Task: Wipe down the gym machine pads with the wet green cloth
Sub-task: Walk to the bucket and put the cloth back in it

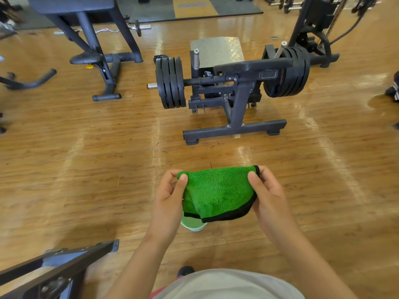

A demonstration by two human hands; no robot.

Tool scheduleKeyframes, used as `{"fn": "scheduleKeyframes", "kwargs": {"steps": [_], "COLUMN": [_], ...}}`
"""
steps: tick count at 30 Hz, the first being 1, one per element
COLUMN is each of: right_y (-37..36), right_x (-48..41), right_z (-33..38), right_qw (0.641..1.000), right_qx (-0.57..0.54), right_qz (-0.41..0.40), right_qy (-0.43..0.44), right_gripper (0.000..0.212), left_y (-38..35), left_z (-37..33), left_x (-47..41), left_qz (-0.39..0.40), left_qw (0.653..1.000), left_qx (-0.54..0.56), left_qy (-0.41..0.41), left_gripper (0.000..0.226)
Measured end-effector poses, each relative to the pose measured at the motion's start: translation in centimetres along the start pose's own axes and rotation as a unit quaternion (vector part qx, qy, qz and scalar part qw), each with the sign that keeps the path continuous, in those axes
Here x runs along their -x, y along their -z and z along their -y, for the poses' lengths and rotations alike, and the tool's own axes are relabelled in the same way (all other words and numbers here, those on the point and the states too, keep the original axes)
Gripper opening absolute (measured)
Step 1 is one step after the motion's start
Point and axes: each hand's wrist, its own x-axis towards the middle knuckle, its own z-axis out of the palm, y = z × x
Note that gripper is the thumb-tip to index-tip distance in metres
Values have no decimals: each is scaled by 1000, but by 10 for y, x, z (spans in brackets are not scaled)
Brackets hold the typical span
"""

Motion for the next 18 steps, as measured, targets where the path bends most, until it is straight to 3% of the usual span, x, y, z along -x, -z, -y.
{"fn": "scheduleKeyframes", "kwargs": {"steps": [5, 13, 16, 18], "right_y": [-1, 3, 6, 6], "right_x": [1, -2, -3, 1], "right_z": [4, 15, 8, 2], "right_qw": [1000, 996, 994, 985], "right_qx": [-3, 39, 51, 157], "right_qz": [-16, 64, 54, 18], "right_qy": [-11, -41, -85, -69], "right_gripper": [12, 8, 33, 58], "left_y": [-3, -5, -3, -3], "left_z": [4, 2, -1, -4], "left_x": [1, 1, -1, -2], "left_qz": [-21, -33, -28, -8], "left_qw": [999, 998, 997, 995], "left_qx": [16, 10, 17, 35], "left_qy": [41, 46, 71, 97], "left_gripper": [17, 21, 22, 19]}}
